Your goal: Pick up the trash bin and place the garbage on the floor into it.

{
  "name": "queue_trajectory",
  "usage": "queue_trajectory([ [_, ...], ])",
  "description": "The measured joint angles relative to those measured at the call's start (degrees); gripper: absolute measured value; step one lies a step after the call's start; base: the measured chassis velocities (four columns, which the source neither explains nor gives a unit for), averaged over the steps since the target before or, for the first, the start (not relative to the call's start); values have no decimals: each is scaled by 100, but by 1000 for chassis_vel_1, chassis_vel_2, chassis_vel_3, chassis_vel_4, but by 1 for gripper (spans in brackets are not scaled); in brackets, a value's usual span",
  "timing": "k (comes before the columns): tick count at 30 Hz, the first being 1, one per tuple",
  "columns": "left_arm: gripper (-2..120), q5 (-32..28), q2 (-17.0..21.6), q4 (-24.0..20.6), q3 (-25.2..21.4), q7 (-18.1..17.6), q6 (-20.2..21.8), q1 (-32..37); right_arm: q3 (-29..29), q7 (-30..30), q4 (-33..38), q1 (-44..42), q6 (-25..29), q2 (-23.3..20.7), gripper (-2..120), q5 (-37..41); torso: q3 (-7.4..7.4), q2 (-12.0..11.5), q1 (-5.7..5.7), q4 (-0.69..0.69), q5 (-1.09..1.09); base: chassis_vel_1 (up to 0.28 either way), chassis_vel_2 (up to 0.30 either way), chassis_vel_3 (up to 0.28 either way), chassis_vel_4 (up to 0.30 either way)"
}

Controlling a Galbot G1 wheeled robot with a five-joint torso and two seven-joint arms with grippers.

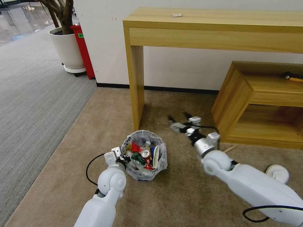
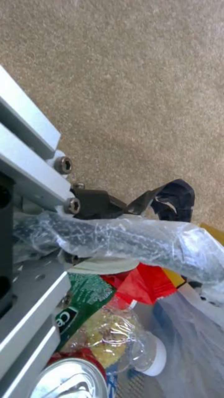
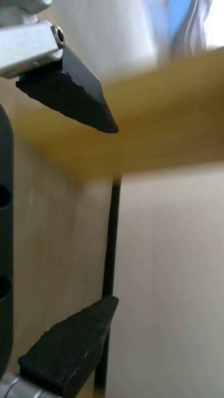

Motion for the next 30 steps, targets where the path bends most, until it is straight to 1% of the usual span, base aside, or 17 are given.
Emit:
queue_trajectory([
  [3,0,0,18,-20,-28,-1,-1,15,194,122,-176,-164,-9,-65,100,-141,0,0,0,3,-1,0,0,0,0],
  [4,0,-1,54,-54,-66,-32,-3,17,466,256,-499,-438,-22,-164,100,-385,1,0,0,-3,1,0,0,0,0],
  [5,0,-1,54,-54,-66,-32,-3,17,466,256,-499,-438,-22,-164,100,-385,1,0,0,-3,1,0,0,0,0],
  [6,0,-9,63,-71,-68,-25,-3,18,636,307,-666,-579,59,-149,100,-593,0,0,0,6,1,0,0,0,0],
  [7,0,-16,73,-81,-69,-24,-3,20,786,339,-813,-690,129,-142,100,-721,0,0,0,8,0,0,0,0,0],
  [8,0,-28,122,-92,-92,-44,-3,22,1149,373,-1120,-1017,278,-108,100,-1049,1,0,0,0,-1,0,0,0,0],
  [9,0,-53,150,-97,-94,-47,-3,22,1430,379,-1320,-1273,396,-67,100,-1287,1,0,0,1,5,0,0,0,0],
  [11,0,-59,160,-99,-93,-48,-3,21,1510,379,-1370,-1345,434,-55,100,-1361,1,0,0,1,6,0,0,0,0],
  [12,0,-80,193,-99,-94,-50,-3,11,1835,369,-1526,-1640,571,-7,100,-1622,1,0,0,0,-1,0,0,0,0],
  [13,0,-102,208,-97,-94,-51,-3,0,2042,349,-1579,-1831,638,32,100,-1744,1,0,0,1,-1,0,0,0,0],
  [15,0,-108,212,-94,-94,-52,-3,-5,2152,344,-1589,-1926,660,60,100,-1793,1,-1,0,1,1,0,0,0,0],
  [16,0,-126,224,-80,-94,-54,-3,-19,2547,279,-1589,-2339,791,162,100,-1984,1,0,0,5,1,0,0,0,0],
  [17,0,-130,229,-74,-93,-54,-4,-23,2763,237,-1589,-2562,863,231,100,-2094,1,0,0,2,0,0,0,0,0],
  [18,0,-130,229,-74,-93,-54,-4,-23,2763,237,-1589,-2562,863,231,100,-2094,1,0,0,2,0,0,0,0,0],
  [21,0,-130,217,-62,-92,-50,-8,-29,3260,137,-1599,-3092,1134,501,100,-2369,0,0,-1,0,1,0,0,0,0],
  [24,0,-117,195,-56,-88,-48,-15,-26,3470,22,-1575,-3354,1247,676,100,-2420,0,0,-1,1,0,0,0,0,0],
  [30,0,-104,184,-104,-82,-47,-19,23,3500,-128,-1521,-3402,1355,818,100,-2399,0,0,-1,4,-1,0,0,0,0],
])
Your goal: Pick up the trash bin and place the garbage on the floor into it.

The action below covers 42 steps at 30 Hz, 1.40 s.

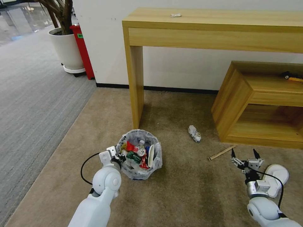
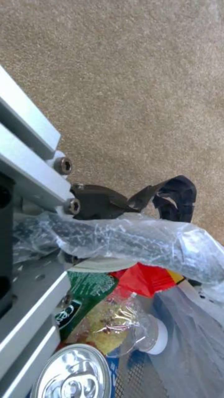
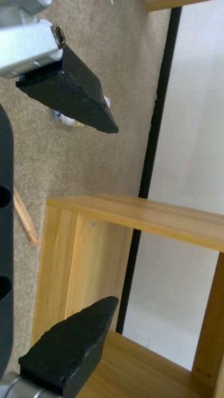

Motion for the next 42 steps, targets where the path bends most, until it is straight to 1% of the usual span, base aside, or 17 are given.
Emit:
queue_trajectory([
  [5,0,-10,43,-103,-71,-2,1,80,-45,-125,-12,49,69,12,100,34,0,0,0,-1,0,0,0,0,0],
  [12,0,-25,80,-129,-128,-2,-5,101,-51,-177,-28,48,102,9,100,39,0,0,0,-1,0,0,0,0,0],
  [21,0,1,-25,-90,-98,12,-19,94,-65,-158,-76,67,118,23,100,4,0,0,1,-2,0,0,0,0,0],
  [35,0,18,-33,-79,-110,26,-33,102,-164,-77,-167,181,134,44,100,-140,1,0,1,-1,0,0,0,0,0],
  [42,0,45,-66,-87,-102,24,-33,118,-217,-40,-179,223,111,48,100,-251,0,0,0,-2,0,-63,57,50,-50],
])
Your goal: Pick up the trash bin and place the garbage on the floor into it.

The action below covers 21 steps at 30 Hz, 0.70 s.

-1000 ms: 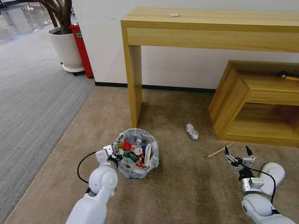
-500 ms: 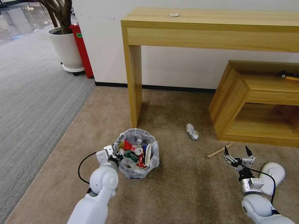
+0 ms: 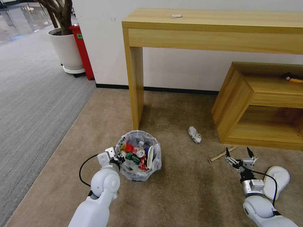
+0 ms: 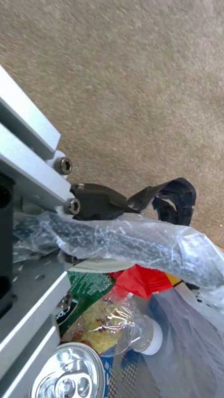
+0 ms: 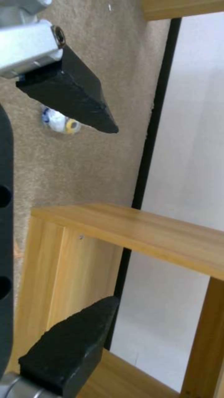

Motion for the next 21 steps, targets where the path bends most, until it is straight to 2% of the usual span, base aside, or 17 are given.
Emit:
queue_trajectory([
  [15,0,13,-31,-22,5,4,-13,10,-232,31,1,76,62,51,100,-80,2,-1,2,1,0,-153,156,155,-147],
  [21,0,16,-46,-22,18,5,-12,9,-635,-67,381,-46,-489,-202,100,549,-1,0,0,0,0,-18,12,16,-13],
])
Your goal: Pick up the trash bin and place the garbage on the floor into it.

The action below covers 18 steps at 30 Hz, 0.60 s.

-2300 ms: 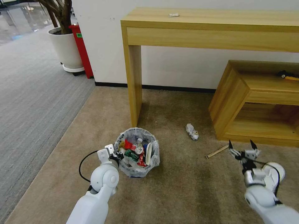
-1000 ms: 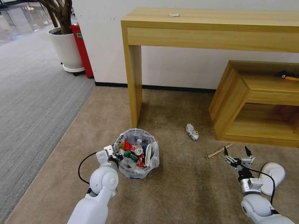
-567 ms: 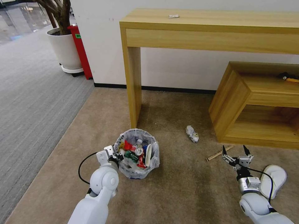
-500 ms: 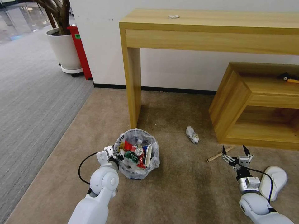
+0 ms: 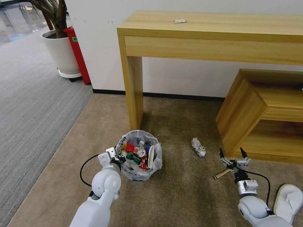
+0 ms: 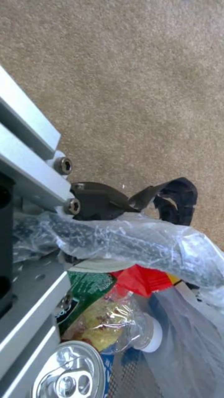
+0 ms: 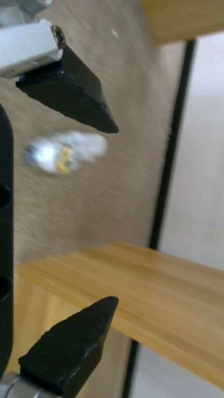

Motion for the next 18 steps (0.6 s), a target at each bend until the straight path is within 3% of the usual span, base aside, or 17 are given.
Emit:
queue_trajectory([
  [10,0,-1,36,-280,-7,-7,29,160,-939,-884,-427,698,-51,-570,100,1378,1,0,0,2,0,0,0,0,0],
  [18,0,-144,219,-531,38,-49,72,138,-1362,-1226,-1103,1253,-720,-572,100,2005,1,0,0,1,0,0,0,0,0],
])
